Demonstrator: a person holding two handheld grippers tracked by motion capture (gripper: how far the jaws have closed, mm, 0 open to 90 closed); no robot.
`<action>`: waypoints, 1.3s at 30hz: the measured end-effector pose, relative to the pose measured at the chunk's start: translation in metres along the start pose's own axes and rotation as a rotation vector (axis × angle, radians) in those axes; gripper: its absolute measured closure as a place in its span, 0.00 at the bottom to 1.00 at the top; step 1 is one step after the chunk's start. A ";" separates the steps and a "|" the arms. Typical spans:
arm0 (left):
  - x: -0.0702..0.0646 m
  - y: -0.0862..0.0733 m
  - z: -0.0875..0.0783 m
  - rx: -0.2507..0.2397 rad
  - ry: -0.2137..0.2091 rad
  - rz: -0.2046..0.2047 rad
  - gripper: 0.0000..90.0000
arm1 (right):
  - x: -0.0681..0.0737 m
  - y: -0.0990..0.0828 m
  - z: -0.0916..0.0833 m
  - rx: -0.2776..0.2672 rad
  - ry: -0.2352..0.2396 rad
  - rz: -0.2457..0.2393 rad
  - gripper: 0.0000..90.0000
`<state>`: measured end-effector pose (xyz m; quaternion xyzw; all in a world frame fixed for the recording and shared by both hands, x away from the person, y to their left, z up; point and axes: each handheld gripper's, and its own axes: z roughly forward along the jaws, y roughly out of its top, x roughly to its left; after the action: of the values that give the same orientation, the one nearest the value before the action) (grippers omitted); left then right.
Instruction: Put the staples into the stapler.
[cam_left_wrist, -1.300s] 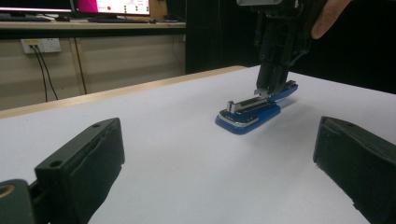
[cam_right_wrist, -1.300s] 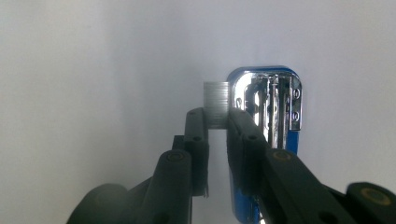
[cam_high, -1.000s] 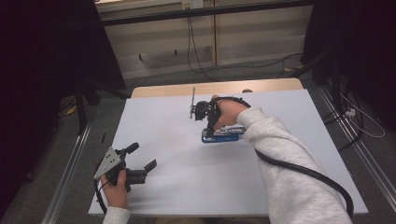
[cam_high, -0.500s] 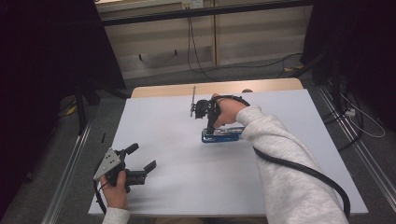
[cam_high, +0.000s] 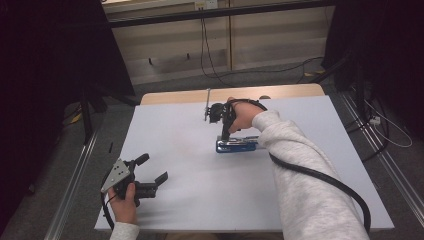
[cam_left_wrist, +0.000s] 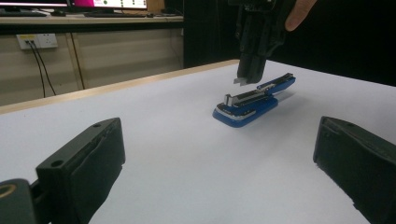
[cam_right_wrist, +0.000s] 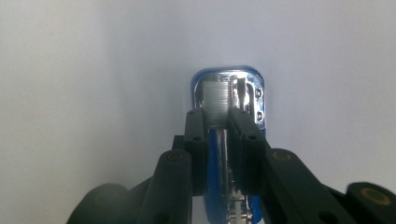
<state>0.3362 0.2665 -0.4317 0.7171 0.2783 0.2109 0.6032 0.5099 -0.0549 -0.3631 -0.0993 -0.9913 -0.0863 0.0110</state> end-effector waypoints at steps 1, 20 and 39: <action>0.000 0.000 0.000 0.000 -0.001 -0.001 0.02 | -0.001 0.000 0.000 0.000 -0.003 -0.003 0.87; -0.001 0.000 0.002 -0.006 -0.011 -0.010 0.03 | -0.009 -0.004 0.001 -0.030 -0.016 0.003 0.87; -0.001 0.000 0.002 0.001 -0.011 -0.003 0.03 | -0.010 -0.010 0.008 -0.056 -0.016 0.000 0.87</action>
<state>0.3367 0.2647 -0.4317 0.7182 0.2761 0.2058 0.6047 0.5181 -0.0649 -0.3725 -0.1001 -0.9885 -0.1130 0.0003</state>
